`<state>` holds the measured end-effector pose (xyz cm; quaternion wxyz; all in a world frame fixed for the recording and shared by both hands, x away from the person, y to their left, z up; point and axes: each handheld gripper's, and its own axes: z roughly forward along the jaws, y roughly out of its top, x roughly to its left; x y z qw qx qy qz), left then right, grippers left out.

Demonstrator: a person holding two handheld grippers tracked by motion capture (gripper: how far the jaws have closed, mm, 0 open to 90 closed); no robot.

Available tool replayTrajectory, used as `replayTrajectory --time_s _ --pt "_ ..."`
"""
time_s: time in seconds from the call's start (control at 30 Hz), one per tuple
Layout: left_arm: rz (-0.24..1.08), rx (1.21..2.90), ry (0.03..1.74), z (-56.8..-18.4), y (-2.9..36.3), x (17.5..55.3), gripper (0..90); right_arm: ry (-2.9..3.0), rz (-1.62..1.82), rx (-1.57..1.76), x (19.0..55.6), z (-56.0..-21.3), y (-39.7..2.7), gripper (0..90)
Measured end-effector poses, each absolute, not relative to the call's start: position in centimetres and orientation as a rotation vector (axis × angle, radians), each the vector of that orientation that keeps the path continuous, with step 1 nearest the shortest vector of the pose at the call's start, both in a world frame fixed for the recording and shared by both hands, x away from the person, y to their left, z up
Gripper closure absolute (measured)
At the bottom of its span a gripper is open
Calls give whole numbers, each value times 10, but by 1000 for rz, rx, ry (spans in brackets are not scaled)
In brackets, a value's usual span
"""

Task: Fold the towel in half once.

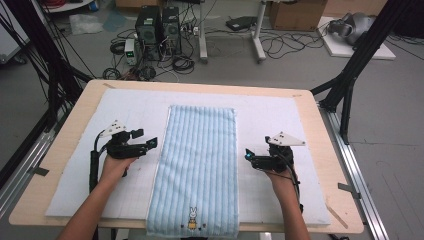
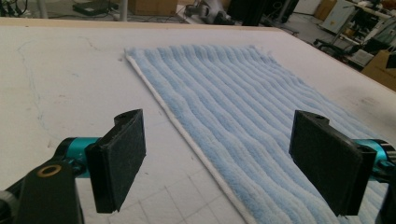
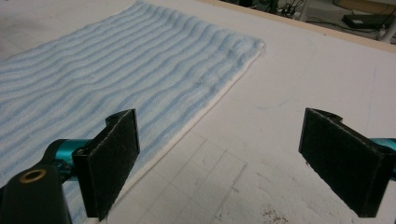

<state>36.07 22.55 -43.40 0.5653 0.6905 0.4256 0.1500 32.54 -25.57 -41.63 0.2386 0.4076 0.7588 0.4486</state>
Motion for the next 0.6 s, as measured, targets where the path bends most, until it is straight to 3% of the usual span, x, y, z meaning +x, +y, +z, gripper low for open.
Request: replayTrajectory --time_s 0.6 --pt "353 1680 1051 -428 203 400 224 2090 1235 1146 324 -418 -259 116"
